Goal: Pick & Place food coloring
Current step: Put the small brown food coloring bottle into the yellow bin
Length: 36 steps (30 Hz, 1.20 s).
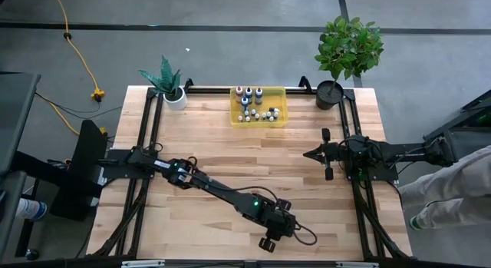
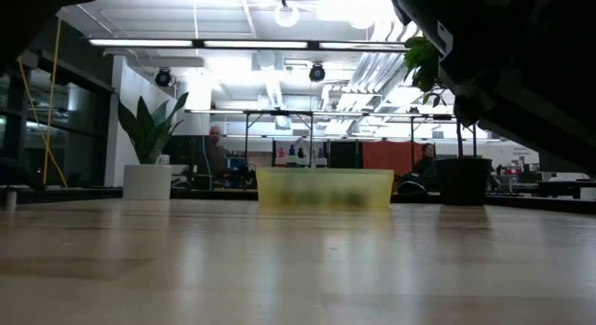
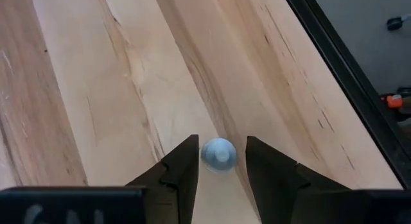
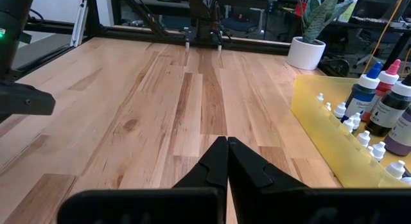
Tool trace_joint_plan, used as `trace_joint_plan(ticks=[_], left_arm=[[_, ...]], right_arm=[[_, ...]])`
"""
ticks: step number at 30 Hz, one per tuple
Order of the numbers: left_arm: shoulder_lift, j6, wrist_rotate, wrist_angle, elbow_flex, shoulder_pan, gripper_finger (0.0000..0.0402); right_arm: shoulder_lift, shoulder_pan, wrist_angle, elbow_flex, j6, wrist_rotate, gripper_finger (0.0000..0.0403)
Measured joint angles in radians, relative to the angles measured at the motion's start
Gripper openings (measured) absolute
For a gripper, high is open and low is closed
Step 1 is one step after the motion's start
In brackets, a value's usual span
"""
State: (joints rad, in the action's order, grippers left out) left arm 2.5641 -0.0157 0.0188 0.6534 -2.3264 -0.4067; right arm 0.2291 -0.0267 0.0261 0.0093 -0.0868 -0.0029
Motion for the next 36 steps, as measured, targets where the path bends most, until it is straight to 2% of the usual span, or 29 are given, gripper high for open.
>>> trace_joint_plan(ticks=[13,25,32,36], left_arm=[[0.000,0.006,0.000,0.000,0.000,0.001,0.0119],[-0.002,0.007,0.000,0.003,-0.001,0.001,0.0044],[-0.016,0.059,-0.005,0.019,0.000,0.004,0.0042],[-0.063,0.148,-0.028,0.049,0.000,0.013,0.0042]], right_arm=[[0.000,0.000,0.000,0.000,0.000,0.000,0.0000],[0.000,0.000,0.000,0.000,0.000,0.000,0.0000],[0.000,0.000,0.000,0.000,0.000,0.000,0.0000],[0.000,0.000,0.000,0.000,0.000,0.000,0.0000]])
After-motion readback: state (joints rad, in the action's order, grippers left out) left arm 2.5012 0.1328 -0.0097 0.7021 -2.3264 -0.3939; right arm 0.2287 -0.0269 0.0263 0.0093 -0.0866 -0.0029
